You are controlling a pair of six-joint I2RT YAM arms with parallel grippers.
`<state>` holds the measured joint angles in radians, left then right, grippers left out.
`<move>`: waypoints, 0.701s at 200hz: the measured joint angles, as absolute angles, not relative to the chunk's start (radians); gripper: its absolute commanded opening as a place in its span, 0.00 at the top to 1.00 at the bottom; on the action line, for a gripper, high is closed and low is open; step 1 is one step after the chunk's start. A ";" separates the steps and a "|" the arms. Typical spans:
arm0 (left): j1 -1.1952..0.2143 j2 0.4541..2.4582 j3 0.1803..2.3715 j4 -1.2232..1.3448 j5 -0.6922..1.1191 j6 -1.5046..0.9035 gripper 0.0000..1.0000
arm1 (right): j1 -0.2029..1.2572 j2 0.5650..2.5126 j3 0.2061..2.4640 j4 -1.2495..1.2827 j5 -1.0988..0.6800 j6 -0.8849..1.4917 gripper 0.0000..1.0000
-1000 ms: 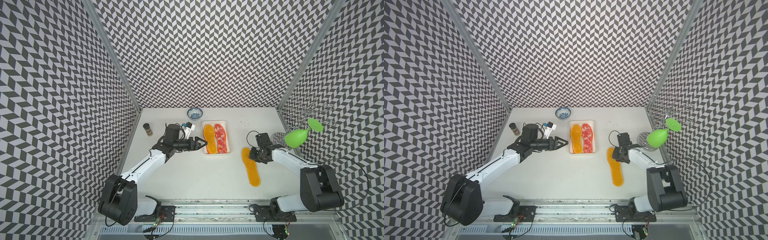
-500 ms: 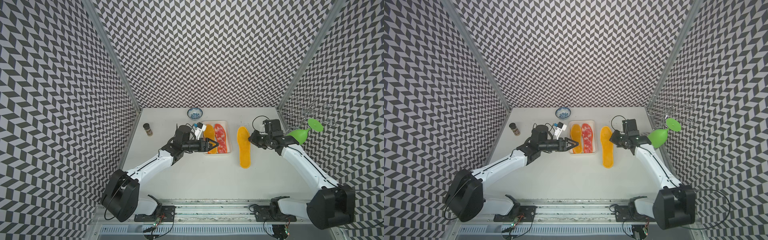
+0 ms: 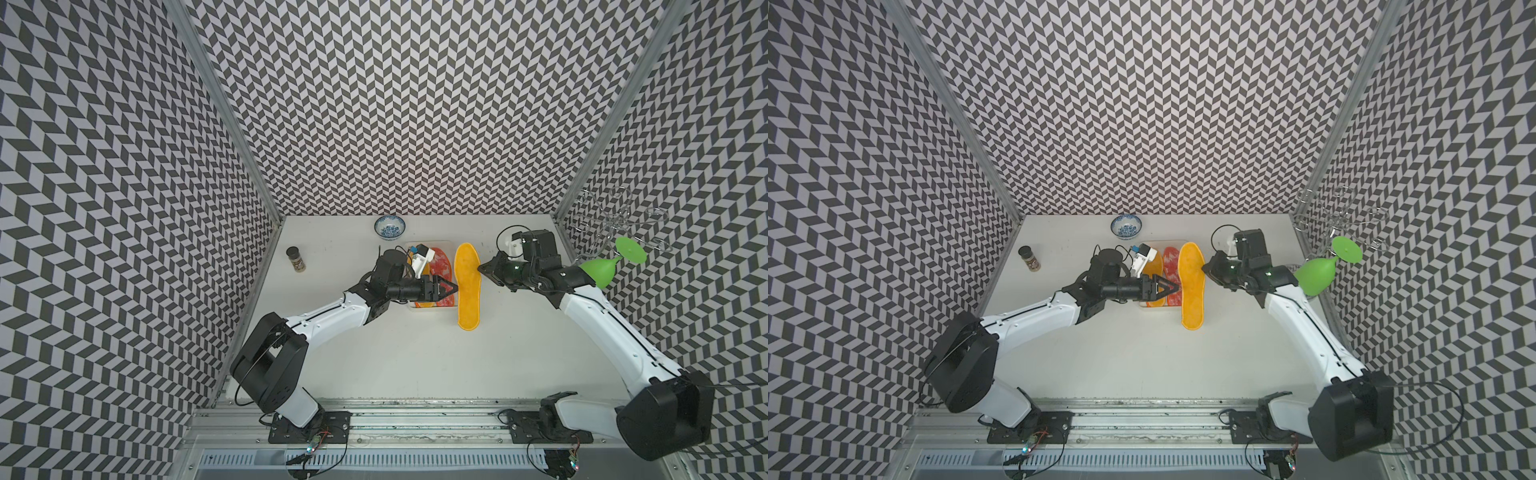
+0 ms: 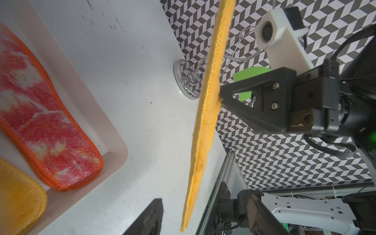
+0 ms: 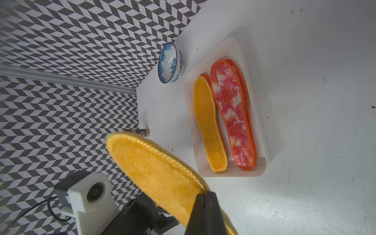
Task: Put the insoles into the storage box
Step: Pick up the insole from the center of the board.
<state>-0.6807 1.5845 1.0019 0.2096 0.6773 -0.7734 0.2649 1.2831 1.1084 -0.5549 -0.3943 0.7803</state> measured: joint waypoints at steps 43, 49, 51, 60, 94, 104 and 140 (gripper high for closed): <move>-0.681 1.634 1.040 0.209 0.669 -0.750 0.34 | 0.292 1.290 1.111 -0.536 -0.421 0.819 1.00; -0.681 1.641 1.046 0.208 0.668 -0.748 0.35 | 0.294 1.291 1.111 -0.534 -0.423 0.822 1.00; -0.681 1.644 1.048 0.208 0.668 -0.746 0.36 | 0.295 1.292 1.111 -0.534 -0.424 0.824 1.00; -0.681 1.649 1.051 0.209 0.667 -0.742 0.40 | 0.296 1.293 1.111 -0.530 -0.426 0.830 1.00; -0.681 1.650 1.052 0.210 0.672 -0.730 0.63 | 0.298 1.296 1.111 -0.519 -0.435 0.849 1.00; -0.682 1.650 1.053 0.207 0.673 -0.728 0.69 | 0.298 1.296 1.111 -0.517 -0.435 0.855 1.00; -0.681 1.650 1.063 0.205 0.683 -0.726 0.94 | 0.298 1.296 1.111 -0.513 -0.434 0.863 1.00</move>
<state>-0.6807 1.6497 1.0626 0.2050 0.6834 -0.7261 0.2981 1.2964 1.1110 -0.5129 -0.4343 0.8627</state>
